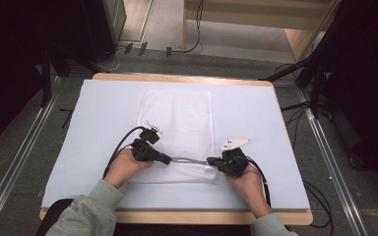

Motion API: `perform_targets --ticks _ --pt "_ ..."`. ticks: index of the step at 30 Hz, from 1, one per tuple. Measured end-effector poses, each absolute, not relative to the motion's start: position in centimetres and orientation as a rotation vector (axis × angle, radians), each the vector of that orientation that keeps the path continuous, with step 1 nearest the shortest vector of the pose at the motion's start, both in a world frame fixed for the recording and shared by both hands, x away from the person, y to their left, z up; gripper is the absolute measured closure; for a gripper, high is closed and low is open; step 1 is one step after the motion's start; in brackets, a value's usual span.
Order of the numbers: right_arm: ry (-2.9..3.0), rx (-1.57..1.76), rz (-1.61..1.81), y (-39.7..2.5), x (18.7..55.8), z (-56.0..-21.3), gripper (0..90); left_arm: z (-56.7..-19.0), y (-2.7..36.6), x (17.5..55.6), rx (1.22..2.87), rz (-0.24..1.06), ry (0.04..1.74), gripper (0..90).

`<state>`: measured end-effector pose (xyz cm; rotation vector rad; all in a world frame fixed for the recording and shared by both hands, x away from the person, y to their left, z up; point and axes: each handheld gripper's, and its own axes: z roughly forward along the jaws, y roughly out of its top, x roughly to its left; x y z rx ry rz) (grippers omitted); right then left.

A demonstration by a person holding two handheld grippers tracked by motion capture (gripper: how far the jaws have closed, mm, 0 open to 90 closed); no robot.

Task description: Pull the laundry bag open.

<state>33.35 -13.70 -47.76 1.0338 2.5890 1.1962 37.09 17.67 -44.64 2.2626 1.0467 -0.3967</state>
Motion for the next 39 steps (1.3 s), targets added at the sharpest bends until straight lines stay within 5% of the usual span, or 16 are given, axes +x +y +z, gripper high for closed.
perform_targets --ticks 39 --pt "2.621 1.031 1.164 -13.5 33.6 -47.5 90.0 -43.3 31.1 34.5 2.123 -0.311 1.293 88.7"
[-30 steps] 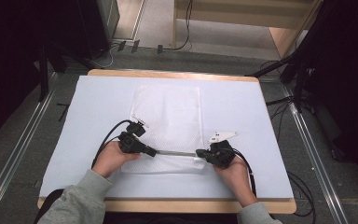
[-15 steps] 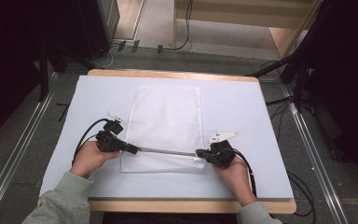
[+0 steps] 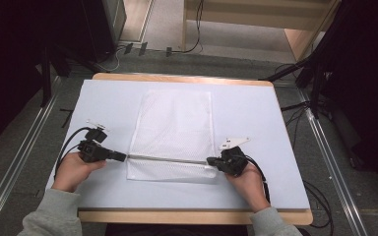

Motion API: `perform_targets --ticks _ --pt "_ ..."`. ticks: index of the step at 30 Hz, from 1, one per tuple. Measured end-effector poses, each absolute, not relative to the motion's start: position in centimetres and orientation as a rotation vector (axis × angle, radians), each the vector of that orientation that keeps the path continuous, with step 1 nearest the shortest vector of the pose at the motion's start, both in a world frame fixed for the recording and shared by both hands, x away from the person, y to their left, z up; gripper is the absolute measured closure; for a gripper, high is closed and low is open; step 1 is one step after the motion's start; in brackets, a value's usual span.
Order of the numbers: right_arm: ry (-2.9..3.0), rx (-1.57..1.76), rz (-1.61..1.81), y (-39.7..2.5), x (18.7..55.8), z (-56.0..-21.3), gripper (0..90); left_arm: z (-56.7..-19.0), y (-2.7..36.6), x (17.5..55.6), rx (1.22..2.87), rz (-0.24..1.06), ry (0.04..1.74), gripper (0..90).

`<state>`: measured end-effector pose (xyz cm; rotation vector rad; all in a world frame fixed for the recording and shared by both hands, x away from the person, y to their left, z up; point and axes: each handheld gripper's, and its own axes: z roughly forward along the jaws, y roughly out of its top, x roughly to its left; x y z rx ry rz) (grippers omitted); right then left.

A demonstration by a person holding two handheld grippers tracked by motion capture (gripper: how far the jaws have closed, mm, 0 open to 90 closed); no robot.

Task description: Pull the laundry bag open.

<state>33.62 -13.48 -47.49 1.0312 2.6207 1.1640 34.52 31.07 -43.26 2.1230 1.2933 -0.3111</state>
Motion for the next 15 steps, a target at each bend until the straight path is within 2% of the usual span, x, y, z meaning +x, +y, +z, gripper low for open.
perform_targets --ticks 3,8,13,15 --pt "2.628 1.024 1.165 -13.51 33.75 -47.47 90.0 -43.53 30.67 34.26 2.162 -0.293 1.278 88.5" --pt "2.640 1.057 1.181 -13.67 33.98 -47.47 90.0 -43.68 31.00 34.27 2.110 -0.325 1.262 87.9" --pt "2.644 1.079 1.175 -13.62 34.06 -47.38 90.0 -43.72 31.04 34.22 2.109 -0.274 1.196 86.7" --pt "2.643 1.078 1.177 -13.59 34.01 -47.35 89.9 -43.54 30.90 34.27 2.100 -0.265 1.169 83.0"
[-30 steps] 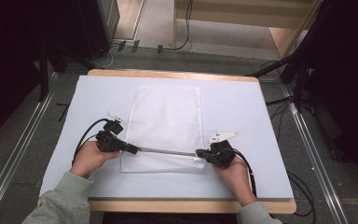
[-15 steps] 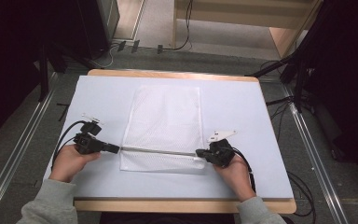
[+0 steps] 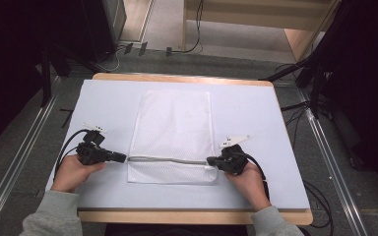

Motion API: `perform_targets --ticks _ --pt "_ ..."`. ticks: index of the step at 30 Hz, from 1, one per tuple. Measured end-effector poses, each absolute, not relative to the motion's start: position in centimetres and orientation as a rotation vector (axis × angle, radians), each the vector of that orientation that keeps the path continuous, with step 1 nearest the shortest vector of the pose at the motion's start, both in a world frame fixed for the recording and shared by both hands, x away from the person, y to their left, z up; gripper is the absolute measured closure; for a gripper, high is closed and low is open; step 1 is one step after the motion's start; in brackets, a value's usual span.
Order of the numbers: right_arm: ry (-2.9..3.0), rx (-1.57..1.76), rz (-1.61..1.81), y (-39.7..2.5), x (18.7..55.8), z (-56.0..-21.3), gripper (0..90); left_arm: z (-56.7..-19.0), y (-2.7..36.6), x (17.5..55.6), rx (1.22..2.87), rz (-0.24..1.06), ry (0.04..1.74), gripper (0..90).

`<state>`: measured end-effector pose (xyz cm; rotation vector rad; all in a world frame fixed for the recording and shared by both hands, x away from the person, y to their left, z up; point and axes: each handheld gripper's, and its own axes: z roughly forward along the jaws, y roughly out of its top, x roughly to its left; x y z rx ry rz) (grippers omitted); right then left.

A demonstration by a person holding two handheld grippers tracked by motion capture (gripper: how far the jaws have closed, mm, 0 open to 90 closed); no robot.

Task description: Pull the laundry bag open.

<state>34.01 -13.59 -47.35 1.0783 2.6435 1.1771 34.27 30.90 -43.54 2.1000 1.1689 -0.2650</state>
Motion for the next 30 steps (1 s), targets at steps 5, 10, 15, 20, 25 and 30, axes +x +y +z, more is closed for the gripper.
perform_targets --ticks 5,10,15,20,25,30 --pt "2.654 1.084 1.191 -13.6 34.0 -47.1 81.1 -43.2 30.2 34.5 2.131 -0.214 1.105 73.0" --pt "2.644 1.075 1.205 -13.5 34.2 -46.9 76.1 -43.1 30.1 34.7 2.121 -0.200 1.098 63.6" --pt "2.624 1.082 1.222 -13.7 34.2 -46.8 70.9 -42.9 30.3 34.8 2.102 -0.138 1.106 55.2" --pt "2.595 1.093 1.247 -14.0 34.0 -46.5 63.7 -42.7 30.5 34.9 2.080 -0.071 1.108 45.6" --pt "2.569 1.120 1.267 -14.4 34.1 -46.4 57.4 -42.7 30.7 35.1 2.063 -0.032 1.113 39.7" --pt "2.542 1.141 1.285 -14.8 34.1 -46.3 52.6 -42.7 30.7 35.2 2.057 -0.002 1.124 37.8"
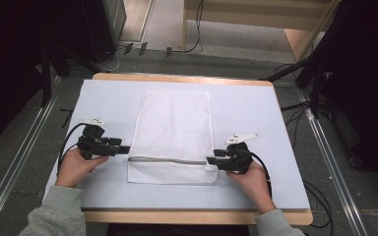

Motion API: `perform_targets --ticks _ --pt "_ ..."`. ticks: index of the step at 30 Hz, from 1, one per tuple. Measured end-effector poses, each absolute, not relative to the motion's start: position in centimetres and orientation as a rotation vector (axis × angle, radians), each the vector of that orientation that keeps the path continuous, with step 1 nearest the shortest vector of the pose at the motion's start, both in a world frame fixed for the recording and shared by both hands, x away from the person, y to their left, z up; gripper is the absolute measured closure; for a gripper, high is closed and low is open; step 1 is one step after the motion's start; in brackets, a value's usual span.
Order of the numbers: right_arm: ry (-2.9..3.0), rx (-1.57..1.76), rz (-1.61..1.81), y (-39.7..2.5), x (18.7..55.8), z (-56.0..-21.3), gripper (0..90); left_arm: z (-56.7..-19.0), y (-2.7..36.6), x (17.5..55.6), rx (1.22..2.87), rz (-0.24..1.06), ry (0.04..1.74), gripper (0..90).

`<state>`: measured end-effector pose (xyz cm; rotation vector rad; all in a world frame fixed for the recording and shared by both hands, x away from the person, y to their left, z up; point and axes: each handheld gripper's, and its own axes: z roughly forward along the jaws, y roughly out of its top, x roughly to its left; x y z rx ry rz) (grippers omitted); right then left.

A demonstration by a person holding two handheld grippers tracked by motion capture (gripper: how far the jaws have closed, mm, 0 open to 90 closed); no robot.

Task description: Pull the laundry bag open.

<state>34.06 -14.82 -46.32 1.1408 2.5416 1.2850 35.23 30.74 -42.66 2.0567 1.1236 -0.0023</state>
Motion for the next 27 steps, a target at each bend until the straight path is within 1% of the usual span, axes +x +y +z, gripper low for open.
perform_targets --ticks 4,14,27 --pt "2.517 1.178 1.296 -15.2 34.1 -46.3 50.3 -42.7 30.9 35.4 2.048 0.017 1.139 37.2" --pt "2.468 1.228 1.310 -16.4 33.9 -46.1 49.3 -42.8 31.4 35.9 2.031 0.033 1.161 37.2" --pt "2.367 1.301 1.319 -19.8 34.3 -45.8 47.4 -42.9 32.1 36.1 2.009 0.076 1.200 37.1"
